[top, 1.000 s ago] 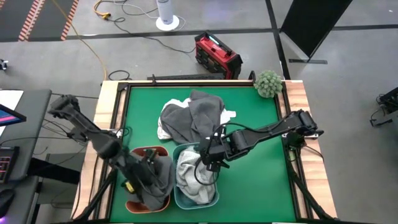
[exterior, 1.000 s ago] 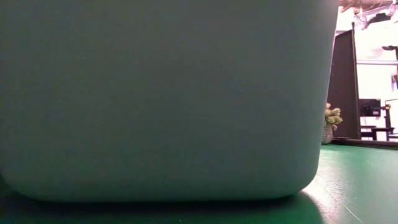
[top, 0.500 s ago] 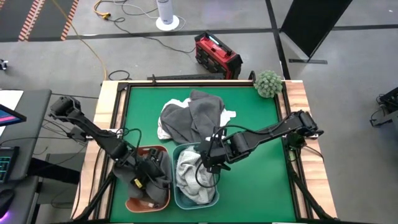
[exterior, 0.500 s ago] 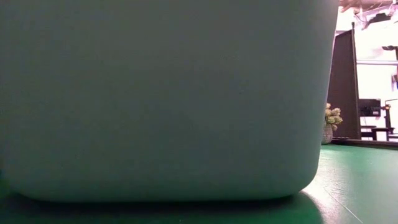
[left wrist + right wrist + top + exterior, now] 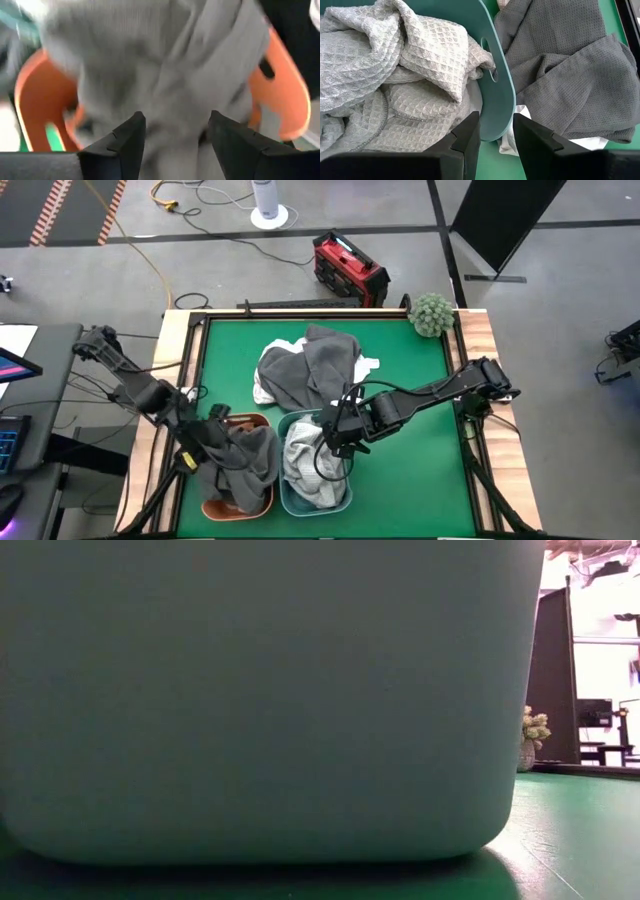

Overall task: Sort towels by color in basket
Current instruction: Put the bottom black towel into the orange bin

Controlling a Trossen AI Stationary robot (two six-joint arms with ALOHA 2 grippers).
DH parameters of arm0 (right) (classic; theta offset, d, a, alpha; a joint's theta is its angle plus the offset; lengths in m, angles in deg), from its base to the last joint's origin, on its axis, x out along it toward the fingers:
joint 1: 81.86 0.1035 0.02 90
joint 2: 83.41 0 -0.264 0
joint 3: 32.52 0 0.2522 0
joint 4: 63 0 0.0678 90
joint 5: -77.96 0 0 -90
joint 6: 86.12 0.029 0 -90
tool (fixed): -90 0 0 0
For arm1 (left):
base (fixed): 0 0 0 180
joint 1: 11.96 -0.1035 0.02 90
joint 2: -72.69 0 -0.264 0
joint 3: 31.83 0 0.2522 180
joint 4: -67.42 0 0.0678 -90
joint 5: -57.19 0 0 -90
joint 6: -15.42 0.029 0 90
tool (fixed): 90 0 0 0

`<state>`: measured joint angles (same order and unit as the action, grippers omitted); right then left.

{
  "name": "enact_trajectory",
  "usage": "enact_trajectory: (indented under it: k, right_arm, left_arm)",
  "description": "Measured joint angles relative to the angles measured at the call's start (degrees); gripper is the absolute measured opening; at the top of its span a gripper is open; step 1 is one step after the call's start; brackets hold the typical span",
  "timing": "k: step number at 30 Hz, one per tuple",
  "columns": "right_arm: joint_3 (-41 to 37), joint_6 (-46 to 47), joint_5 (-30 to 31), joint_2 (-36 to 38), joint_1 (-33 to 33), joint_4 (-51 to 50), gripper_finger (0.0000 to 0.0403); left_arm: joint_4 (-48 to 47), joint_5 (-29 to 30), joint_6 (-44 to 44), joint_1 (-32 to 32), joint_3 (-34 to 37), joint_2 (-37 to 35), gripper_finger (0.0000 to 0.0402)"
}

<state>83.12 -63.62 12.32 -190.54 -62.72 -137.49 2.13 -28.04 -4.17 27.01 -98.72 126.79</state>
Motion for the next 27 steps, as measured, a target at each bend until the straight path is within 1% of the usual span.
enact_trajectory:
  k: [4, 7, 10, 15, 17, 18, 20, 21, 24, 25, 27]
  right_arm:
    - [0.0, 0.0, 0.4, 0.0, 0.1, 0.0, 0.0147]
    - [0.0, 0.1, 1.5, 0.0, 0.2, 0.2, 0.0147]
    - [0.0, 0.1, 1.5, 0.0, 0.3, 0.6, 0.0147]
    - [0.0, 0.0, 1.5, 0.0, 0.4, 0.6, 0.0147]
    - [0.0, 0.0, 1.5, 0.0, 0.4, 0.6, 0.0147]
    - [0.0, 0.0, 1.5, 0.0, 0.4, 0.6, 0.0147]
    - [0.0, 0.0, 1.5, 0.0, 0.4, 0.6, 0.0147]
    - [0.0, 0.0, 1.5, 0.0, 0.4, 0.6, 0.0147]
    - [0.0, 0.0, 1.5, 0.0, 0.7, 0.5, 0.0147]
    - [0.0, 0.0, 1.5, 0.0, 0.7, 0.4, 0.0147]
    - [0.0, -0.1, 1.5, 0.0, 0.7, 0.4, 0.0147]
  left_arm:
    - [-8.0, -0.3, -5.3, 3.6, 2.2, -0.5, 0.0205]
    - [-9.6, 0.0, -5.6, 6.2, 4.3, 0.2, 0.0205]
    - [-8.7, 0.7, -5.2, 8.7, 6.2, 1.7, 0.0205]
    - [-9.5, 5.7, -1.8, 10.9, 6.6, 6.6, 0.0205]
    - [-9.6, 7.7, 0.4, 11.3, 6.2, 8.7, 0.0195]
    - [-9.5, 8.0, 1.9, 11.6, 6.0, 9.6, 0.0185]
    - [-9.7, 8.7, 4.1, 12.1, 5.6, 11.3, 0.015]
    - [-10.0, 8.9, 4.9, 12.4, 5.2, 12.2, 0.0126]
    - [-12.8, 9.5, 5.5, 13.3, 3.4, 14.3, 0.0032]
    - [-14.2, 10.0, 5.3, 13.5, 2.5, 14.7, 0.0018]
    - [-17.6, 11.5, 4.6, 13.8, 0.1, 15.3, 0.001]
